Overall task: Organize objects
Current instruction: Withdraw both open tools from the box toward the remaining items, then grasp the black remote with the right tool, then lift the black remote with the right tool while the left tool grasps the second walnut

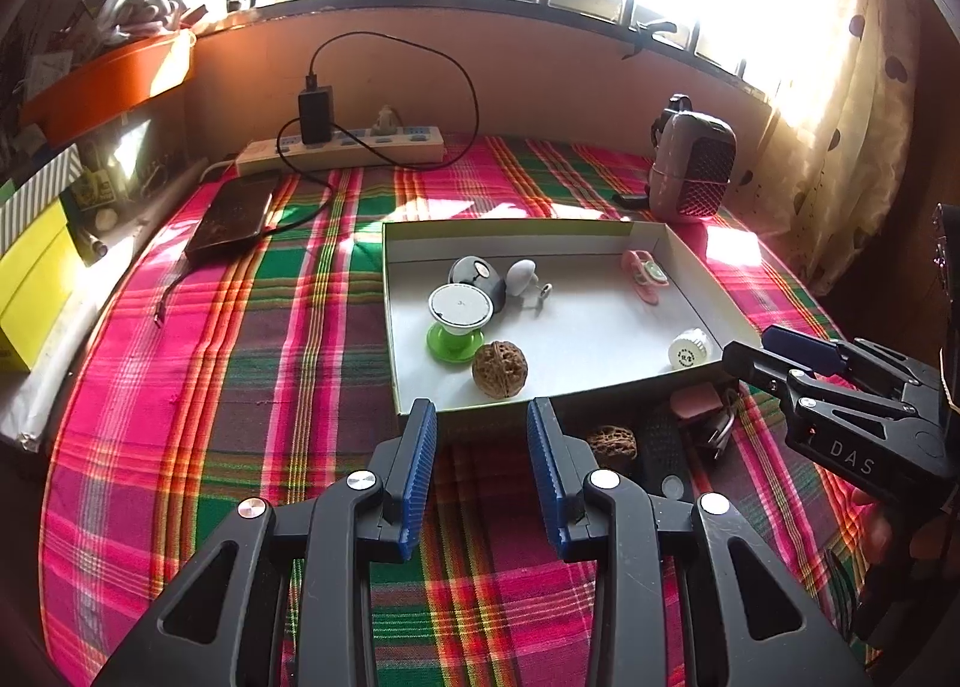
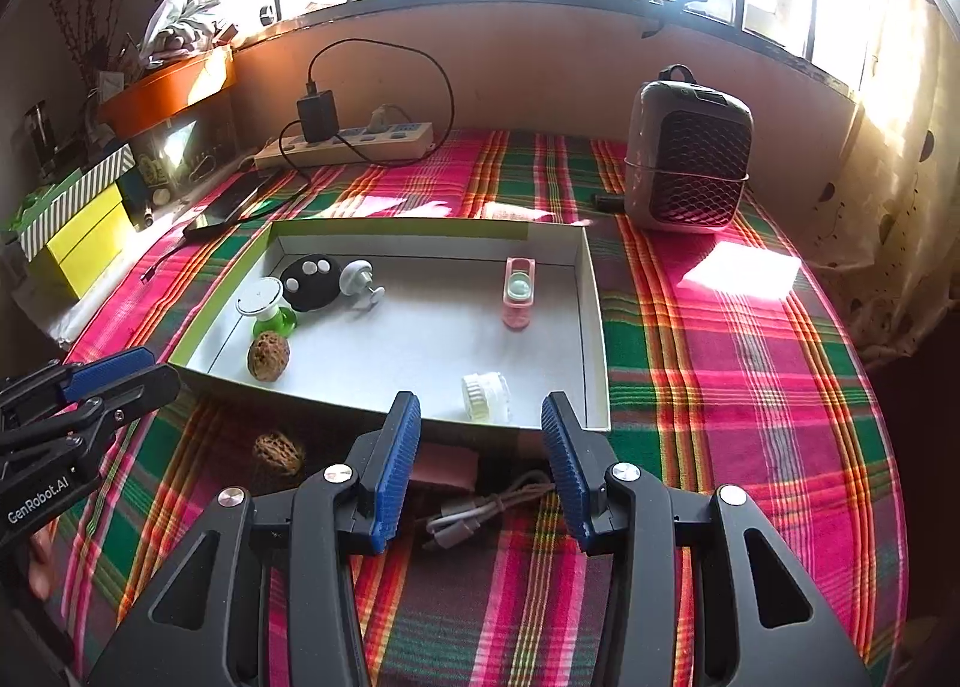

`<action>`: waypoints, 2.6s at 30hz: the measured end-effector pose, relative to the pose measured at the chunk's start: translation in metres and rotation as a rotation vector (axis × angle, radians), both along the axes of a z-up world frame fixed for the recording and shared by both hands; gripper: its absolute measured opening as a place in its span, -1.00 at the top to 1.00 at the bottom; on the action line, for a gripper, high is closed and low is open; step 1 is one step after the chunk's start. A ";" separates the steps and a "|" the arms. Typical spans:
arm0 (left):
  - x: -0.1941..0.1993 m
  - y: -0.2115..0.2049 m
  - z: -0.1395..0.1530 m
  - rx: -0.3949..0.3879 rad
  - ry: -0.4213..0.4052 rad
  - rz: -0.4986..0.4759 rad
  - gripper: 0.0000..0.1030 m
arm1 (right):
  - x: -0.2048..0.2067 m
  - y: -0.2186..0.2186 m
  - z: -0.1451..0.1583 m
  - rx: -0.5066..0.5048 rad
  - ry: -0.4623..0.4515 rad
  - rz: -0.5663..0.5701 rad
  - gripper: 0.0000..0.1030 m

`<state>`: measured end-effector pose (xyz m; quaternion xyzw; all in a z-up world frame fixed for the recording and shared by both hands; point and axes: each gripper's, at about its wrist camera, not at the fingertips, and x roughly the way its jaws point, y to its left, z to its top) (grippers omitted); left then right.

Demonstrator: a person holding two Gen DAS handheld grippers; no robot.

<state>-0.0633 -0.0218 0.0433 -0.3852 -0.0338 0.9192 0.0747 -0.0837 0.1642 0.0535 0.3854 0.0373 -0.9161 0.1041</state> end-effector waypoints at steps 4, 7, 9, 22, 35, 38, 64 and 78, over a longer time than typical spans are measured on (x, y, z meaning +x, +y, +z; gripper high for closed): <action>0.005 0.001 -0.007 0.003 -0.018 -0.013 0.42 | 0.008 0.003 -0.004 -0.013 -0.010 -0.006 0.15; 0.007 0.001 -0.010 0.005 -0.029 -0.012 0.42 | 0.017 0.000 -0.007 -0.031 -0.023 0.012 0.15; 0.008 0.000 -0.012 0.008 -0.033 -0.009 0.42 | 0.021 -0.005 -0.008 -0.031 -0.027 0.033 0.15; 0.016 -0.006 -0.018 0.016 -0.050 -0.002 0.42 | 0.040 -0.042 -0.021 -0.057 -0.060 0.148 0.15; 0.015 -0.010 -0.023 0.031 -0.065 -0.011 0.42 | 0.034 -0.059 -0.034 0.071 -0.082 0.133 0.15; 0.014 -0.010 -0.023 0.030 -0.065 -0.011 0.42 | 0.036 -0.058 -0.034 0.076 -0.086 0.129 0.15; 0.008 -0.007 -0.027 0.032 -0.091 -0.036 0.42 | 0.025 -0.056 -0.044 0.076 -0.121 0.146 0.38; 0.002 0.010 -0.024 0.070 -0.102 -0.101 0.42 | 0.028 -0.046 -0.043 0.058 -0.109 0.151 0.41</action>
